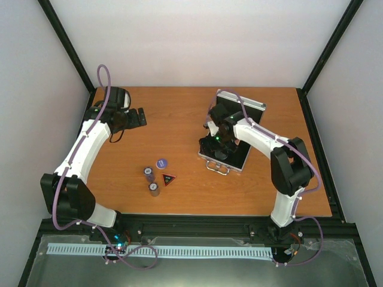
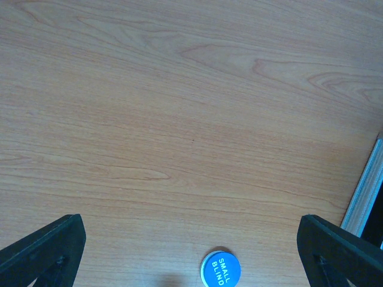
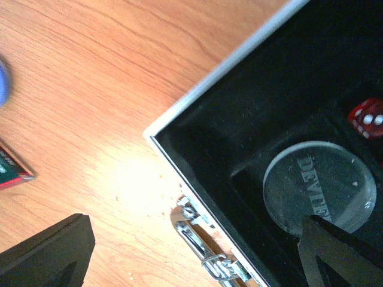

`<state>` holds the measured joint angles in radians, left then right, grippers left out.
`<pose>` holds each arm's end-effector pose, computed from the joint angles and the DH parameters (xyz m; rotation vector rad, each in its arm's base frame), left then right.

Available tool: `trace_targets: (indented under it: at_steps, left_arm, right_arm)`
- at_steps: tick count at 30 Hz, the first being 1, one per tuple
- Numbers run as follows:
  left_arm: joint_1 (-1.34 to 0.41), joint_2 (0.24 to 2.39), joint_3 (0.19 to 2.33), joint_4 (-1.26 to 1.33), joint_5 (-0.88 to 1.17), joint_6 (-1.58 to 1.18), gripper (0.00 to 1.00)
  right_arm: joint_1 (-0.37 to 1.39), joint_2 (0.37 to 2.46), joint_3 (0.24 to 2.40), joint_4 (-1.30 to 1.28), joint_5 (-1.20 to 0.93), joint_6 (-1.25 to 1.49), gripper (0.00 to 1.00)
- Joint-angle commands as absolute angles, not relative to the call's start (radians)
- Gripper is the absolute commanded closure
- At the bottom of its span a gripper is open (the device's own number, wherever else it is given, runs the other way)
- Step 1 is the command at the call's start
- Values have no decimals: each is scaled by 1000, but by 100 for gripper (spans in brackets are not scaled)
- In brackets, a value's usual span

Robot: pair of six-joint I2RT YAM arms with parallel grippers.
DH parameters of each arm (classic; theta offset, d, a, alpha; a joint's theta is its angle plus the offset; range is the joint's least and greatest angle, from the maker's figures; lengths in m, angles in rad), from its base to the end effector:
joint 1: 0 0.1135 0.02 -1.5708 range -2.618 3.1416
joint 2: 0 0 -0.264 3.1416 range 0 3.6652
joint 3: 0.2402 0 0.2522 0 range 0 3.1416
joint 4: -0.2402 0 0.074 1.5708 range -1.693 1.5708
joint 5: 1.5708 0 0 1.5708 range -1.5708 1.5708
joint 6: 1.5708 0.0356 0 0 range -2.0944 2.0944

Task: Pack up texas hold em set

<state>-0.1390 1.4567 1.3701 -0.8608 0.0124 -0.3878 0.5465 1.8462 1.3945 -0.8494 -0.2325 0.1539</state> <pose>0.3002 -0.0424 0.3254 -0.3093 2.5144 -0.2277 0.3096 0.1979 0.2099 -0.6177 2.8680 0.4583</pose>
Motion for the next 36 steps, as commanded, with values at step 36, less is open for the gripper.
trace_targets:
  at_steps: [36]
  left_arm:
    - [-133, 1302, 1503, -878, 108, -399, 0]
  right_arm:
    - [1063, 2290, 1970, -1109, -18, 369, 0]
